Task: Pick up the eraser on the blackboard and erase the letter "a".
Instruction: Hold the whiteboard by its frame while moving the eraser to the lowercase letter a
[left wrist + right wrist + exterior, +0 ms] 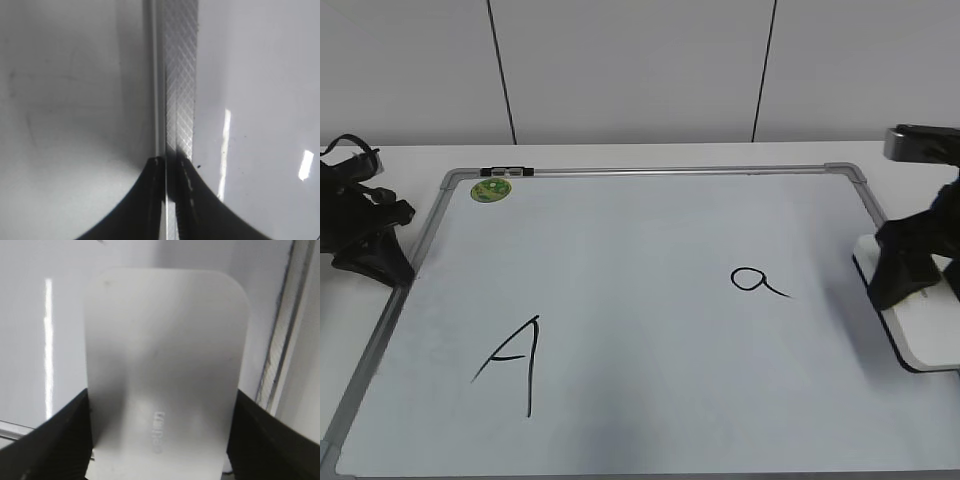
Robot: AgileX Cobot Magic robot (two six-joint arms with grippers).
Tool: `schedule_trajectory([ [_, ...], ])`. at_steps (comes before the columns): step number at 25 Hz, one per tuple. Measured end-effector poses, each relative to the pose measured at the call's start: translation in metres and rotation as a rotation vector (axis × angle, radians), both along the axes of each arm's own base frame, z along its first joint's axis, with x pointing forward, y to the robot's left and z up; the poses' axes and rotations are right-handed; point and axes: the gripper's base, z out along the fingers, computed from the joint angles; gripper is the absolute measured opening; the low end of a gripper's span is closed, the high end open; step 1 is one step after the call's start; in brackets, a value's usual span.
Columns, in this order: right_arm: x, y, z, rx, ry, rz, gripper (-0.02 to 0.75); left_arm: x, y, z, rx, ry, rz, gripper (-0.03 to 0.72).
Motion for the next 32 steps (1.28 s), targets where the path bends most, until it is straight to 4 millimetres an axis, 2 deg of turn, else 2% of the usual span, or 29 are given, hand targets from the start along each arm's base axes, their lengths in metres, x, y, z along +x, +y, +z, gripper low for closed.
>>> schedule_trajectory([
  [5,0.039,0.032,-0.005,-0.03,0.024,0.117,0.54,0.0,0.0,0.0,0.0,0.0,0.0,0.032],
  [7,0.055,0.04,-0.015,-0.045,0.058,0.146,0.54,0.0,0.0,0.0,0.0,0.0,0.0,0.032],
  [12,0.093,0.048,-0.042,-0.066,0.114,0.17,0.54,0.0,0.0,0.0,0.0,0.0,0.0,0.032],
  [18,0.126,0.053,-0.059,-0.079,0.096,0.176,0.54,0.0,0.0,0.0,0.0,0.0,0.0,0.032],
  [22,0.133,0.055,-0.068,-0.082,0.112,0.179,0.54,0.0,0.0,0.0,0.0,0.0,0.0,0.032],
  [27,0.133,0.062,-0.069,-0.109,0.115,0.21,0.54,0.0,0.0,0.0,0.0,0.0,0.0,0.032],
  [32,0.129,0.08,-0.071,-0.12,0.134,0.259,0.54,0.0,0.0,0.0,0.0,0.0,0.0,0.032],
])
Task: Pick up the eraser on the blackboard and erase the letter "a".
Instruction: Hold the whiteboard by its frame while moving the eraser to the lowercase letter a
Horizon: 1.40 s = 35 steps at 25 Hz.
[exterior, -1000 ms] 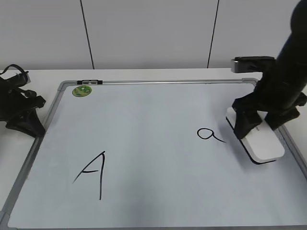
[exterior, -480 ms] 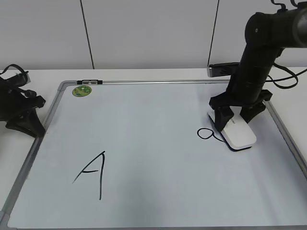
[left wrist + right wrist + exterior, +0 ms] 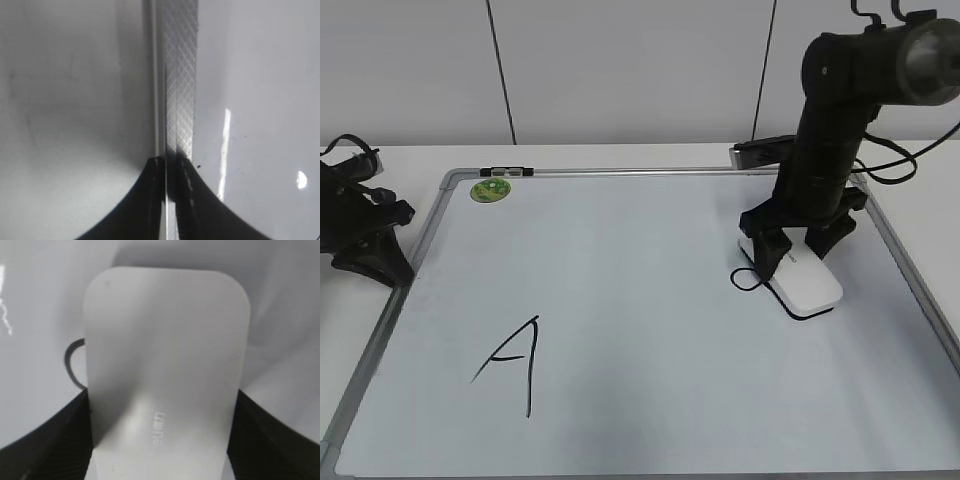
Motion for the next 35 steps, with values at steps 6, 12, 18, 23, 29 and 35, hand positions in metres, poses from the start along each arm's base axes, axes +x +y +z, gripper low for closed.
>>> schedule_trajectory([
  [6,-0.011,0.047,-0.001,-0.001,0.006,0.129,0.54,0.0,0.0,0.0,0.0,0.0,0.0,0.032],
  [12,-0.022,0.084,-0.001,0.028,0.004,0.218,0.54,0.0,0.0,0.0,0.0,0.0,0.0,0.032],
  [18,-0.018,0.085,0.002,0.019,0.0,0.219,0.54,0.0,0.0,0.0,0.0,0.0,0.0,0.032],
  [23,-0.007,0.075,0.004,0.022,-0.027,0.188,0.54,0.0,0.0,0.0,0.0,0.0,0.0,0.032],
  [29,0.006,0.046,0.004,0.022,-0.029,0.112,0.539,0.0,0.0,0.0,0.0,0.0,0.0,0.032],
  [35,0.018,0.012,0.004,0.004,-0.036,0.022,0.539,0.0,0.0,0.0,0.0,0.0,0.0,0.032],
])
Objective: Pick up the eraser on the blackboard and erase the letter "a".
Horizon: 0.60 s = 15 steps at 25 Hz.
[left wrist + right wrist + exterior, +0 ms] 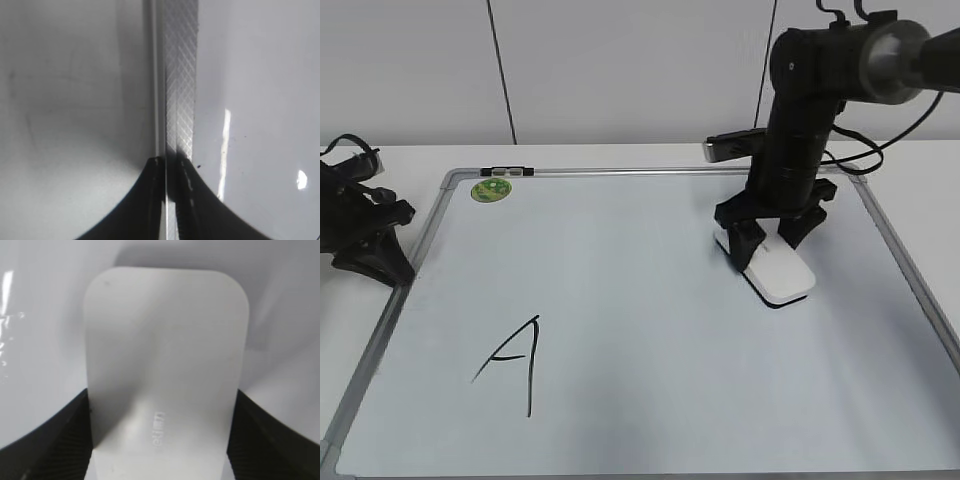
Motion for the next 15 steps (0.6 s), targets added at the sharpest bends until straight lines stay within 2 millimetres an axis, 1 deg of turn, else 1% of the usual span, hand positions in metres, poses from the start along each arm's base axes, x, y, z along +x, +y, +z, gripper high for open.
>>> schedule_trajectory([
  [3,0.006,-0.021,0.001,-0.003,-0.004,-0.051,0.539,0.0,0.0,0.0,0.0,0.0,0.0,0.032],
  [4,0.006,-0.024,0.001,-0.003,-0.003,-0.057,0.539,0.0,0.0,0.0,0.0,0.0,0.0,0.032],
  [7,0.01,-0.044,0.006,-0.018,-0.019,-0.094,0.539,0.0,0.0,0.0,0.0,0.0,0.0,0.032],
  [10,0.011,-0.061,0.026,-0.014,-0.065,-0.134,0.539,0.0,0.0,0.0,0.0,0.0,0.0,0.032],
  [11,0.01,-0.067,0.036,-0.008,-0.086,-0.153,0.539,0.0,0.0,0.0,0.0,0.0,0.0,0.032],
  [14,0.007,-0.076,0.057,0.012,-0.129,-0.181,0.539,0.0,0.0,0.0,0.0,0.0,0.0,0.032],
  [15,0.005,-0.077,0.068,0.018,-0.152,-0.185,0.539,0.0,0.0,0.0,0.0,0.0,0.0,0.032],
])
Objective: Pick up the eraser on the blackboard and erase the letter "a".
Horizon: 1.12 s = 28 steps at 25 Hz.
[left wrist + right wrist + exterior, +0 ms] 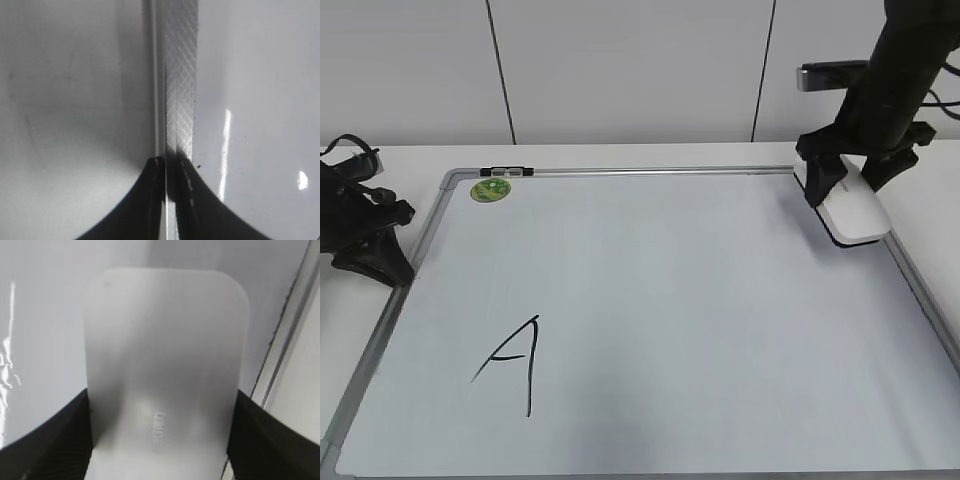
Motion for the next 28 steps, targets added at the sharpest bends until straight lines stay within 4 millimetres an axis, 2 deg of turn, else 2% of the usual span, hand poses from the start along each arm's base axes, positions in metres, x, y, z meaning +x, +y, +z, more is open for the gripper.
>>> schedule_trajectory([
  [6,-0.014,-0.002,0.041,0.01,-0.084,-0.021,0.539,0.0,0.0,0.0,0.0,0.0,0.0,0.032],
  [9,-0.028,-0.008,0.051,-0.019,-0.088,-0.034,0.539,0.0,0.0,0.0,0.0,0.0,0.0,0.032],
  [15,-0.046,-0.033,0.029,-0.02,0.017,-0.11,0.539,0.0,0.0,0.0,0.0,0.0,0.0,0.032],
  [19,-0.059,-0.056,0.004,0.01,0.111,-0.194,0.539,0.0,0.0,0.0,0.0,0.0,0.0,0.032],
  [22,-0.062,-0.062,-0.005,0.018,0.123,-0.218,0.539,0.0,0.0,0.0,0.0,0.0,0.0,0.032],
  [28,-0.052,-0.062,-0.025,0.024,0.119,-0.226,0.538,0.0,0.0,0.0,-0.001,0.0,0.0,0.032],
])
